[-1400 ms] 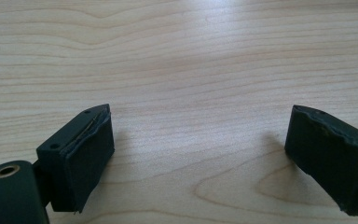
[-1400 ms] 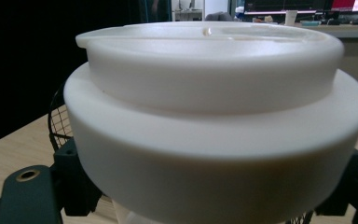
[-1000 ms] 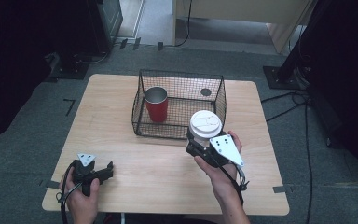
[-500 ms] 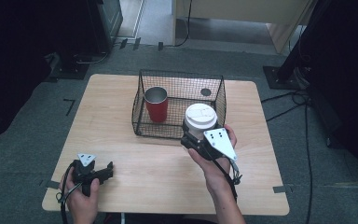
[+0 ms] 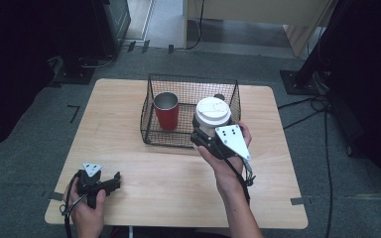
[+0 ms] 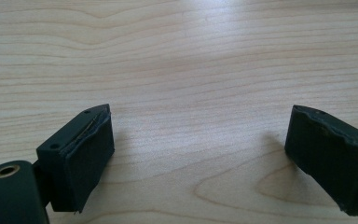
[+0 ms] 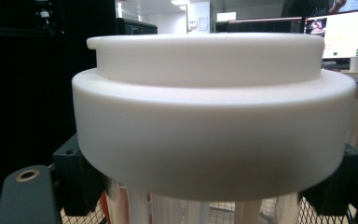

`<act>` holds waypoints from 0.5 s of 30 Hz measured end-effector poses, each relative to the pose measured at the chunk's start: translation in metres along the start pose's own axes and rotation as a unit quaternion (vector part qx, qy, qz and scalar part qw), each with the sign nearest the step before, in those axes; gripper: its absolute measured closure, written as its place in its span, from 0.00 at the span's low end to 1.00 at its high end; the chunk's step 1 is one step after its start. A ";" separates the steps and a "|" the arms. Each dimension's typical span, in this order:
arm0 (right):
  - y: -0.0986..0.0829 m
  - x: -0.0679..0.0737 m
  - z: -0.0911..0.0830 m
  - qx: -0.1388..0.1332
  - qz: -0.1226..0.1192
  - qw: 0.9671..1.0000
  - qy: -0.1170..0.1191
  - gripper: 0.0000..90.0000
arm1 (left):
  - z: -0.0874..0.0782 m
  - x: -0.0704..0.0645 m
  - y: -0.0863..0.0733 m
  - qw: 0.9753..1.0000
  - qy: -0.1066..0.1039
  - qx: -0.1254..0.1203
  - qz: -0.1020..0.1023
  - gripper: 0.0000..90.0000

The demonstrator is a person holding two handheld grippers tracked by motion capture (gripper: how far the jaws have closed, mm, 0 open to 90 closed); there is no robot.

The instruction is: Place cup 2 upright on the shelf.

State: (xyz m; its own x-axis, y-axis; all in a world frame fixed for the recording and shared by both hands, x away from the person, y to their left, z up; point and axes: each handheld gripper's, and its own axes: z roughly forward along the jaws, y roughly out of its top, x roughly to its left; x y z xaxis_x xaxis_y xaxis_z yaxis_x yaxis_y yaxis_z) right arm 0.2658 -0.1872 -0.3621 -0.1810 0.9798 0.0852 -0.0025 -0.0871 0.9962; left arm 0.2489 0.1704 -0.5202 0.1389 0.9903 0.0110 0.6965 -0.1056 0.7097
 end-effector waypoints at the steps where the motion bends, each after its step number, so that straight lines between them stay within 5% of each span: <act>1: 0.001 0.000 0.001 0.000 0.000 1.000 0.000 0.18 | 0.000 0.000 0.000 1.000 0.000 0.000 0.000 0.10; 15: 0.008 -0.004 0.025 -0.005 0.008 1.000 -0.007 0.18 | 0.000 0.000 0.000 1.000 0.000 0.000 0.000 0.10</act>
State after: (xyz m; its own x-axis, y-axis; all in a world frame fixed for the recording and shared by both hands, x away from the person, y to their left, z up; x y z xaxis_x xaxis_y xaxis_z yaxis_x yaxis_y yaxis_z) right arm 0.2913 -0.1869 -0.3538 -0.1681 0.9804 0.1023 -0.0096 -0.1054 0.9944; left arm 0.2489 0.1705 -0.5202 0.1392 0.9902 0.0110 0.6965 -0.1058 0.7098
